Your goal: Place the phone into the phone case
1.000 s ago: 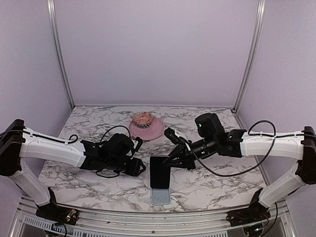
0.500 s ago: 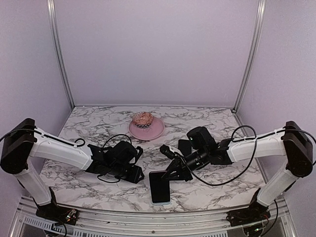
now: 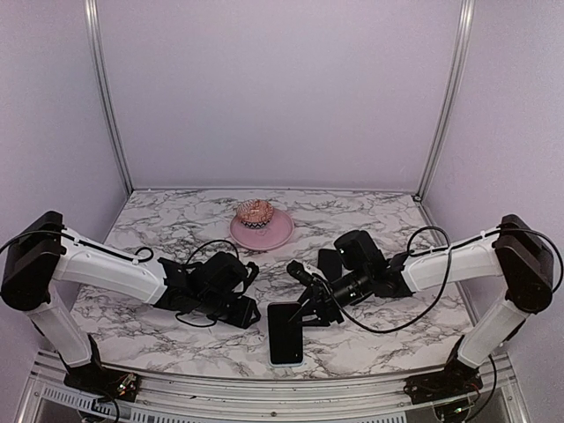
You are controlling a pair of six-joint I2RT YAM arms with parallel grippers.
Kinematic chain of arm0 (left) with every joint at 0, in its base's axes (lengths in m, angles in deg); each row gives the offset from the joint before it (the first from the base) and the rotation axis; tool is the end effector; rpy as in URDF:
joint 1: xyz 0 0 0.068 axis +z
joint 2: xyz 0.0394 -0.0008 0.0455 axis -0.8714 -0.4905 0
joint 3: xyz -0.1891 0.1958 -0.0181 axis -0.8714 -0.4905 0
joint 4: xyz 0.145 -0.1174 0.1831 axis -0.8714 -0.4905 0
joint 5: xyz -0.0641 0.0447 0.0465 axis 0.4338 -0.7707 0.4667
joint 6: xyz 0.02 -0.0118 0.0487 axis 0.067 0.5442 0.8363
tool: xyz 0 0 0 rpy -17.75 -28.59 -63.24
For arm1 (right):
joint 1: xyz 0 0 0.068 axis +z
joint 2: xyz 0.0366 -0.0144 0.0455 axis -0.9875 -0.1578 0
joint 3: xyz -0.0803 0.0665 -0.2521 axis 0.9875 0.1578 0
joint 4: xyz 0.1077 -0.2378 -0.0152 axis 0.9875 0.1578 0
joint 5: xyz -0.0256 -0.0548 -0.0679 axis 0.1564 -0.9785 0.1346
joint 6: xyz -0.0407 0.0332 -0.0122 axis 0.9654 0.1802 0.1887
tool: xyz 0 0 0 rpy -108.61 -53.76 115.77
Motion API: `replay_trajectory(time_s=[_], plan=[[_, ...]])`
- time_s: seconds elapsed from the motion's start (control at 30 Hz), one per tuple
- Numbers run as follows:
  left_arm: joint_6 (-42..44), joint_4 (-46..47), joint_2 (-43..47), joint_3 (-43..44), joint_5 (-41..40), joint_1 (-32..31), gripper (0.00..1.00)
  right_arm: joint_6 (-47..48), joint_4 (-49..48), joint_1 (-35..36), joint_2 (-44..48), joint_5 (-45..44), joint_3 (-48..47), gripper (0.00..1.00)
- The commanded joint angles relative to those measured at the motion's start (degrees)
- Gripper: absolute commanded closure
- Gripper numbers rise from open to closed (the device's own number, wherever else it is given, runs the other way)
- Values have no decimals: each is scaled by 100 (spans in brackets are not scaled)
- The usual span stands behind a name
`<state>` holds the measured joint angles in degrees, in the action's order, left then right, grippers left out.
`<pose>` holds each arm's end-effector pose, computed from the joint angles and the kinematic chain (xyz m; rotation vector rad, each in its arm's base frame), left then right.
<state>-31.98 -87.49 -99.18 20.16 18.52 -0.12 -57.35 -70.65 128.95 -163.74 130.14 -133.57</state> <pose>0.1613 -0.2872 0.1587 0.5793 2.4934 -0.7054 0.1844 0.2464 0.1735 -1.4791 1.8287 1.3969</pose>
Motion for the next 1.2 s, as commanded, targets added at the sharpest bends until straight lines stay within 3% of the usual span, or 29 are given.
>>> replay_trajectory(time_s=[0.0, 0.33, 0.77, 1.17], plan=[[135, -124, -133, 216, 19, -26, 65, 56, -223, -45, -153, -199, 44, 65], [228, -208, -167, 282, -47, -33, 64, 63, -433, -108, -392, -916, 195, 55], [511, -349, -650, 728, -5, -42, 50, -29, -466, -101, -247, -1986, 397, 46], [646, -414, -1047, 952, 21, -51, 50, -153, -43, -102, -114, -2806, 316, 39]])
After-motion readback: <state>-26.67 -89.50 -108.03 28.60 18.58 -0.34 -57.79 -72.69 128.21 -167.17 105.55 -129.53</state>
